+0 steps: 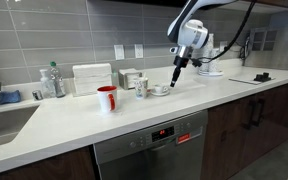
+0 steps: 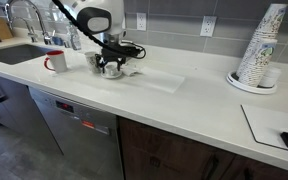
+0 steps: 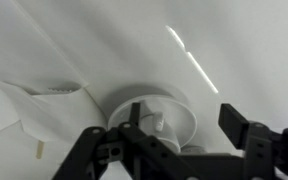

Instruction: Put the teacup on the front right corner of the paper towel

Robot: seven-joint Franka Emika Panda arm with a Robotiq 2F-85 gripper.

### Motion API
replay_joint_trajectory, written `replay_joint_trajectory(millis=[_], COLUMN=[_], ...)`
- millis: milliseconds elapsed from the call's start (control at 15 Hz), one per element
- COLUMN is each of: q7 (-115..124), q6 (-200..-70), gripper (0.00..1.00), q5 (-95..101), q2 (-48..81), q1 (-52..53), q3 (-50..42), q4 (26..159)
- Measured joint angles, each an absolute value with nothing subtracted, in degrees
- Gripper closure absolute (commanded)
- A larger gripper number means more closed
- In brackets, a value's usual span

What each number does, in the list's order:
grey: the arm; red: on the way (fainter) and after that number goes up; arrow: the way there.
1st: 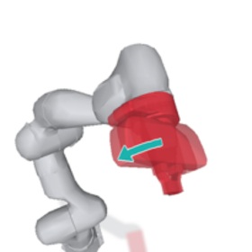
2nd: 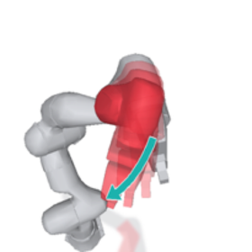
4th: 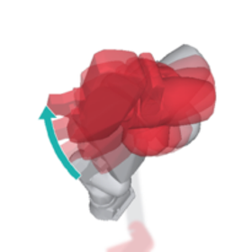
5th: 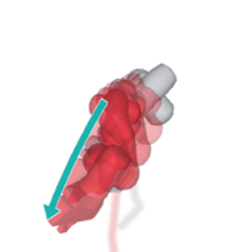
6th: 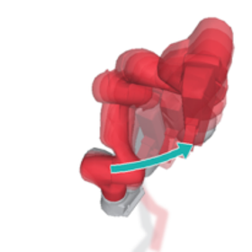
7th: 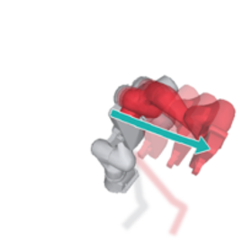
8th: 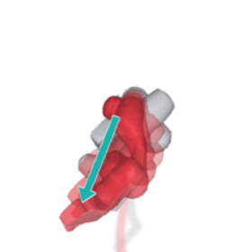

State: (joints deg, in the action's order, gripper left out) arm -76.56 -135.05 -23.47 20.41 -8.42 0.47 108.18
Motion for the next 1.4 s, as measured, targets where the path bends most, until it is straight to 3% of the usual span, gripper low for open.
replay_joint_trajectory(millis=[67,200,267,600,667,800,867,1000,1067,1200,1400], q7=[-76.6,-76.6,-76.6,-76.5,-76.5,-76.5,-76.5,-76.5,-76.5,-76.5,-76.4], q6=[-135.5,-135.9,-136.0,-136.9,-137.2,-137.8,-138.1,-138.2,-138.3,-138.3,-138.3], gripper=[0.41,0.43,0.50,0.59,0.69,0.71,0.82,0.81,0.92,1.00,0.97], q5=[-23.6,-23.8,-24.0,-24.4,-24.4,-24.4,-24.4,-24.4,-24.4,-24.4,-24.4], q2=[21.0,22.1,22.6,24.2,24.5,24.9,25.2,25.7,25.9,26.3,26.6], q1=[-8.7,-9.3,-9.5,-10.3,-10.4,-10.5,-10.5,-10.7,-10.7,-10.8,-10.9], q3=[0.9,1.8,2.2,3.9,4.1,4.4,4.5,4.8,4.9,5.0,5.2], q4=[107.8,106.9,106.5,105.2,105.0,104.7,104.6,104.2,104.0,103.6,103.4])
